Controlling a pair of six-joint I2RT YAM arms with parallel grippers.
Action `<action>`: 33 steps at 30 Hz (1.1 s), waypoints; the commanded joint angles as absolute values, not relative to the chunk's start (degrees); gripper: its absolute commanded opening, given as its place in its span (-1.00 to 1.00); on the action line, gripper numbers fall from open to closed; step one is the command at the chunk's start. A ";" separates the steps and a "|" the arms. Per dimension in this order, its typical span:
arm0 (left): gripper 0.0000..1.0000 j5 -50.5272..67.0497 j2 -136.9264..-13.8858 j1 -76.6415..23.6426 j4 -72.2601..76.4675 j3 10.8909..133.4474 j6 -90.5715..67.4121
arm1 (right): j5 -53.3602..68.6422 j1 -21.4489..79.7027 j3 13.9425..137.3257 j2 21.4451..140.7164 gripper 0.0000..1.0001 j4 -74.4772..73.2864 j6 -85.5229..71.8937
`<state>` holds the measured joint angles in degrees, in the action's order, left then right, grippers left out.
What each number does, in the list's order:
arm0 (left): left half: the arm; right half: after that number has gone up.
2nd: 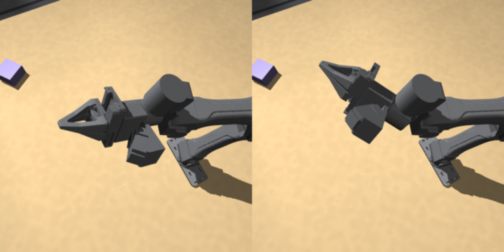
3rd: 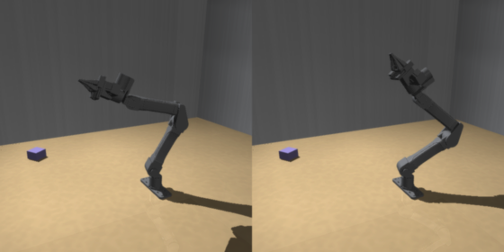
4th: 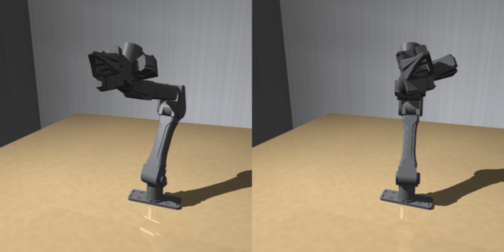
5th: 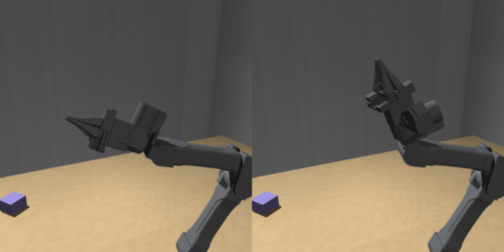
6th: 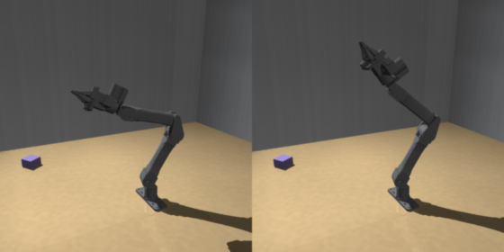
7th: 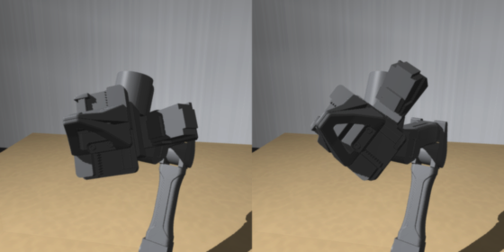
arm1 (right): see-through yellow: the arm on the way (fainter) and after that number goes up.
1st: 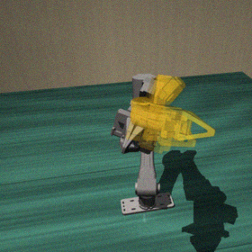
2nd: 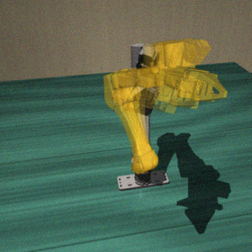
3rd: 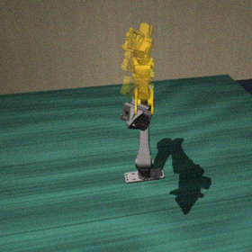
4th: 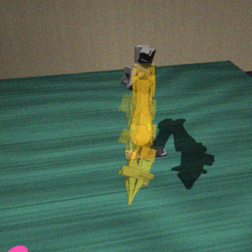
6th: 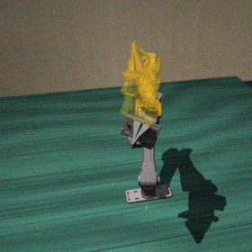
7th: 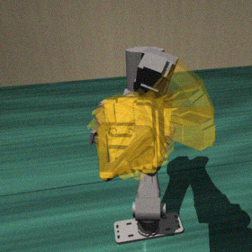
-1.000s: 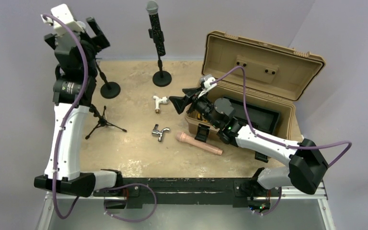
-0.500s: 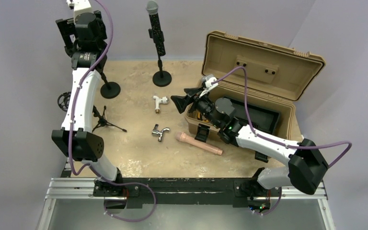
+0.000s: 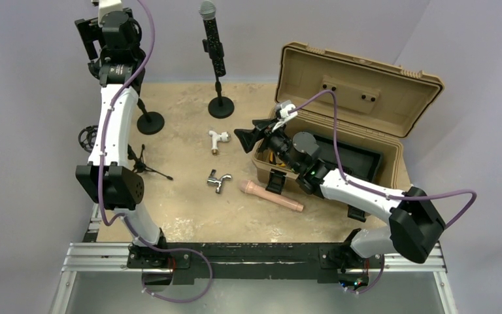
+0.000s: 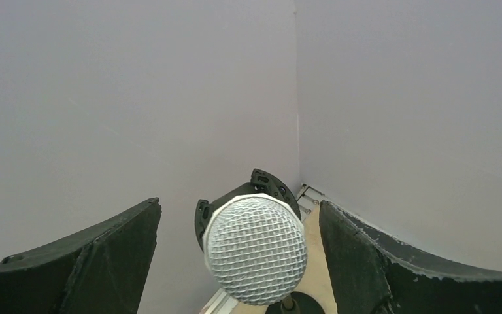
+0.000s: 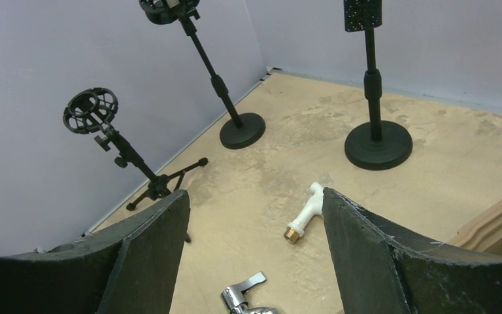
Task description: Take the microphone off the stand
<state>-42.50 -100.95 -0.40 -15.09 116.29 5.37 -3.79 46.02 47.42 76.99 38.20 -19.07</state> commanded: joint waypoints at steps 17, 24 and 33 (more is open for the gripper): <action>-0.08 -45.22 -101.34 1.32 -5.91 113.07 10.99 | -1.99 43.96 47.40 77.68 0.46 41.24 -20.32; -0.55 -43.51 -100.22 1.25 -5.99 114.78 12.61 | -1.38 43.86 47.40 77.72 0.46 41.27 -20.48; -0.83 -43.03 -100.01 0.44 -6.72 119.50 15.06 | -1.10 43.81 47.13 77.13 0.46 41.38 -20.65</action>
<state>-43.16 -102.63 0.93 -9.45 113.89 11.86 -1.91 44.16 47.42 77.65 38.44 -20.34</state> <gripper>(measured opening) 0.511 0.729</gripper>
